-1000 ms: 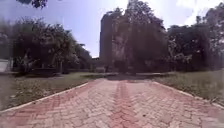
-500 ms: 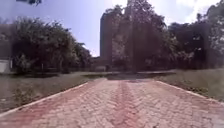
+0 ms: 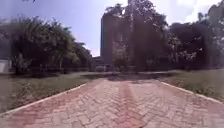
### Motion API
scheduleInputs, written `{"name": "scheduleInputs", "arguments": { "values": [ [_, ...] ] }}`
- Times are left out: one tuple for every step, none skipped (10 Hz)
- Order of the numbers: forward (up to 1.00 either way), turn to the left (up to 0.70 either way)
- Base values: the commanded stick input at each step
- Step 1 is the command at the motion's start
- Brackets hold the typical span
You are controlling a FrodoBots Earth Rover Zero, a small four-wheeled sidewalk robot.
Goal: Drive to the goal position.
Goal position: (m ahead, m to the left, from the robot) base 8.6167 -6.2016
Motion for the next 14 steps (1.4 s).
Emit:
{"name": "scheduleInputs", "arguments": {
  "values": [
    [0.7, 0.0],
    [0.7, 0.0],
    [0.7, 0.0],
    [0.7, 0.0],
    [0.7, -0.16],
    [0.7, -0.34],
    [0.7, -0.19],
    [0.7, -0.01],
    [0.7, -0.16],
    [0.7, -0.34],
    [0.7, -0.35],
    [0.7, -0.35],
    [0.7, -0.35],
    [0.7, -0.35]
  ]
}}
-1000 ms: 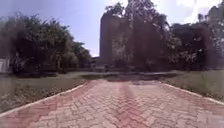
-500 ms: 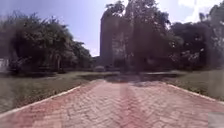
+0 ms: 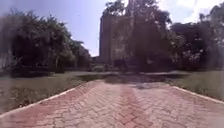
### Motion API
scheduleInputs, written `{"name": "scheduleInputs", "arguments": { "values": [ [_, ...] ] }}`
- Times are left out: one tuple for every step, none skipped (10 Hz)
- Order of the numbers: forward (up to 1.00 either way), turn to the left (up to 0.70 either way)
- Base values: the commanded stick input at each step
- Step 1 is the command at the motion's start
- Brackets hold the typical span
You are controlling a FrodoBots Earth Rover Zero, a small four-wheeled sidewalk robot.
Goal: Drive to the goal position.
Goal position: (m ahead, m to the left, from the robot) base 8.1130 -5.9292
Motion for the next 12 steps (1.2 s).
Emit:
{"name": "scheduleInputs", "arguments": {
  "values": [
    [0.7, -0.18],
    [0.7, 0.0],
    [0.7, 0.0],
    [0.7, 0.0],
    [0.7, 0.0],
    [0.7, 0.0],
    [0.7, 0.0],
    [0.7, 0.0],
    [0.7, 0.0],
    [0.7, 0.0],
    [0.7, 0.0],
    [0.7, 0.0]
  ]
}}
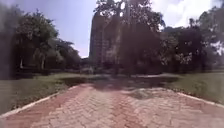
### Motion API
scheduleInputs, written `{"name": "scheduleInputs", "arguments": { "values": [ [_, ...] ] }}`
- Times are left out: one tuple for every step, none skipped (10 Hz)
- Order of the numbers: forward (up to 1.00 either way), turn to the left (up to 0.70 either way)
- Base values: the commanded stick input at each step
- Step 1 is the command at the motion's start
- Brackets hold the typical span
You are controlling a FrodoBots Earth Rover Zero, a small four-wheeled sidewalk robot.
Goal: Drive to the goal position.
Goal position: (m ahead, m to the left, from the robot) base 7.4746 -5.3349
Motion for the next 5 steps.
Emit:
{"name": "scheduleInputs", "arguments": {
  "values": [
    [0.7, 0.0],
    [0.7, 0.0],
    [0.7, 0.0],
    [0.7, 0.0],
    [0.7, 0.0]
  ]
}}
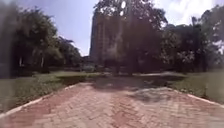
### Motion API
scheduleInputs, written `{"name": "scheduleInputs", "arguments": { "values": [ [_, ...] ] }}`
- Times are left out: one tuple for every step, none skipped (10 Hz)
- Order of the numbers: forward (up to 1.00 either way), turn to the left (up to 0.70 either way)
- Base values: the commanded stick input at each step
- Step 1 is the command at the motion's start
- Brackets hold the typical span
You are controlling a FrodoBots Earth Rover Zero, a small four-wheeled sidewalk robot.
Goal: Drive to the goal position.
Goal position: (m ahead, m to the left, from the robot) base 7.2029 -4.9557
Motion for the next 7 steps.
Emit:
{"name": "scheduleInputs", "arguments": {
  "values": [
    [0.7, 0.0],
    [0.7, 0.0],
    [0.7, 0.0],
    [0.7, 0.0],
    [0.7, 0.0],
    [0.7, 0.0],
    [0.7, 0.0]
  ]
}}
